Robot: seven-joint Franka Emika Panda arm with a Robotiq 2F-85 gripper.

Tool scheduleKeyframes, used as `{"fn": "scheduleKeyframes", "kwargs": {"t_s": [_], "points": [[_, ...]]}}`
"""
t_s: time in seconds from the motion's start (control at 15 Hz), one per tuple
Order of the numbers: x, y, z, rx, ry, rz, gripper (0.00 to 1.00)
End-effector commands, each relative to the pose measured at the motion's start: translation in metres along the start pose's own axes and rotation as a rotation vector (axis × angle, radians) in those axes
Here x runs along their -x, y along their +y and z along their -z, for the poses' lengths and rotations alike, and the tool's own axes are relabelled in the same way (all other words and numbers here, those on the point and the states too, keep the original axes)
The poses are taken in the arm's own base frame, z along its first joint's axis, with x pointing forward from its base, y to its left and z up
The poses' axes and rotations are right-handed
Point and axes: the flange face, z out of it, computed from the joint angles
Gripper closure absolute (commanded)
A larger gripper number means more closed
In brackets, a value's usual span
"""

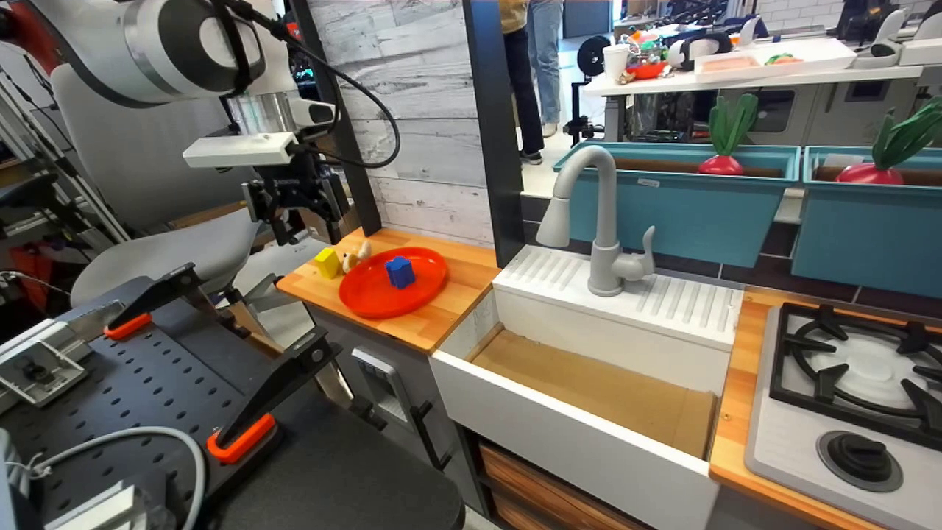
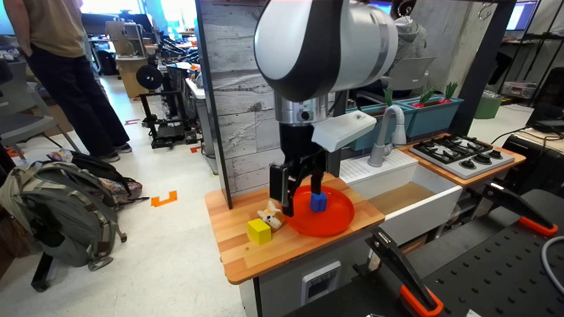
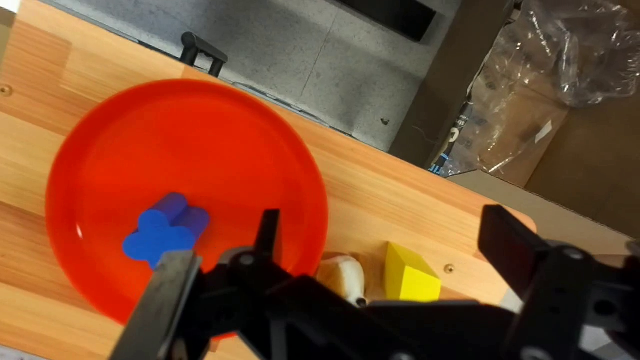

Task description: Move the yellow block to the right on the table

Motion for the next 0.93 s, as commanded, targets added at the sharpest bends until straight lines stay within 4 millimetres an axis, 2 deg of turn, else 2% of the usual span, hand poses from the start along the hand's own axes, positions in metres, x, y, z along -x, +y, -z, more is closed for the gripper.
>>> {"fn": "scheduleKeyframes", "kwargs": {"t_s": [0.0,0.47,0.87], "points": [[-0.030,-0.017,-0.027,0.012,0.010,0.034,0.00],[-0.067,-0.041,-0.064,-0.007,0.026,0.068,0.00],[-0.079,-0.063,-0.081,-0.014,0.024,0.107,0.00]]}}
